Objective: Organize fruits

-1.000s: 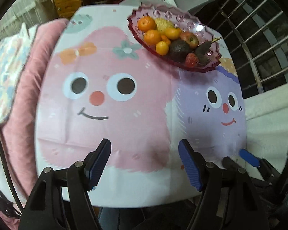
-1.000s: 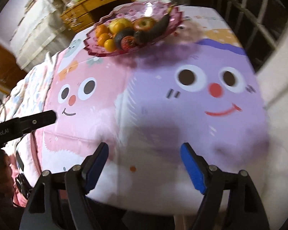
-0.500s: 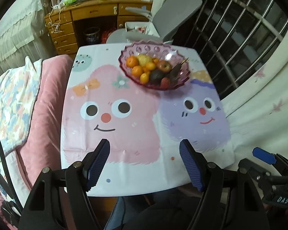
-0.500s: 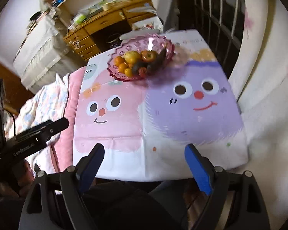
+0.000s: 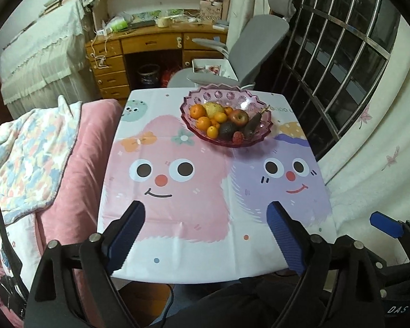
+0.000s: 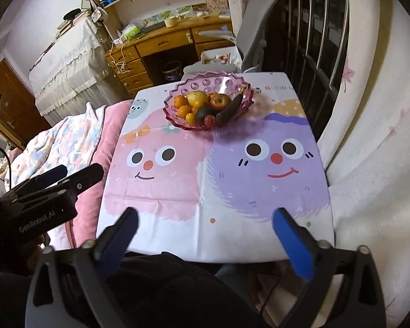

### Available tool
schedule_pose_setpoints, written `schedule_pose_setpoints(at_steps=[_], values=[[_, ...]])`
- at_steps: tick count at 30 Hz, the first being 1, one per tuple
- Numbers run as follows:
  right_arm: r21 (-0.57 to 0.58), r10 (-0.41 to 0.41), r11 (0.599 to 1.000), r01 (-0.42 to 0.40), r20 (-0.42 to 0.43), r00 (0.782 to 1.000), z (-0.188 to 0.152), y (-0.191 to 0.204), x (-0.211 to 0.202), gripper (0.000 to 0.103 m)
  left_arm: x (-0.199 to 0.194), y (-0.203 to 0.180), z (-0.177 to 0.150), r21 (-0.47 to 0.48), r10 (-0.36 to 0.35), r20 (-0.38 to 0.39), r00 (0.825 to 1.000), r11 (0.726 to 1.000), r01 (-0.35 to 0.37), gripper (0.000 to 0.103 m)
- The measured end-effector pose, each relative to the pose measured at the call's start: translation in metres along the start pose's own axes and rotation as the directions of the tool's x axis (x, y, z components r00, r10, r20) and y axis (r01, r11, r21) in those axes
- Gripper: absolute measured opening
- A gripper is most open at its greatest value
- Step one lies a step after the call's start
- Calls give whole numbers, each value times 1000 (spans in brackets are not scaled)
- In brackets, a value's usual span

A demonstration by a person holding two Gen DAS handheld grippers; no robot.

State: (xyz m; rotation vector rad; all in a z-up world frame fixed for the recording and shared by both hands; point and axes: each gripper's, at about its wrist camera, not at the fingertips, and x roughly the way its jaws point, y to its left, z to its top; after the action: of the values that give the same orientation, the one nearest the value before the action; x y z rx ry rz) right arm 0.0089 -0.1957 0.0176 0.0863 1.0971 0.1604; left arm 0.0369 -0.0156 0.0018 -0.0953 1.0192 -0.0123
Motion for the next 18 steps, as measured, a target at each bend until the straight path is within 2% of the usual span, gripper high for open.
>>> schedule_pose_setpoints(at_steps=[2, 4, 9, 18], values=[[-3, 3, 1000, -3, 7, 1000, -2, 1, 0, 103, -3, 0, -2, -2, 11, 12, 1000, 1000, -11, 94], [-6, -3, 1000, 3, 25, 1000, -3, 1, -2, 103, -6, -1, -3, -3, 20, 32, 999, 1000, -20, 102], [-22, -8, 1000, 10, 59, 998, -3, 4, -6, 103, -13, -4, -3, 1, 39, 78, 996, 999, -39, 102], [-26, -7, 1000, 9, 64, 998, -2, 4, -6, 103, -15, -5, -1, 3, 56, 79, 995, 998, -57, 102]])
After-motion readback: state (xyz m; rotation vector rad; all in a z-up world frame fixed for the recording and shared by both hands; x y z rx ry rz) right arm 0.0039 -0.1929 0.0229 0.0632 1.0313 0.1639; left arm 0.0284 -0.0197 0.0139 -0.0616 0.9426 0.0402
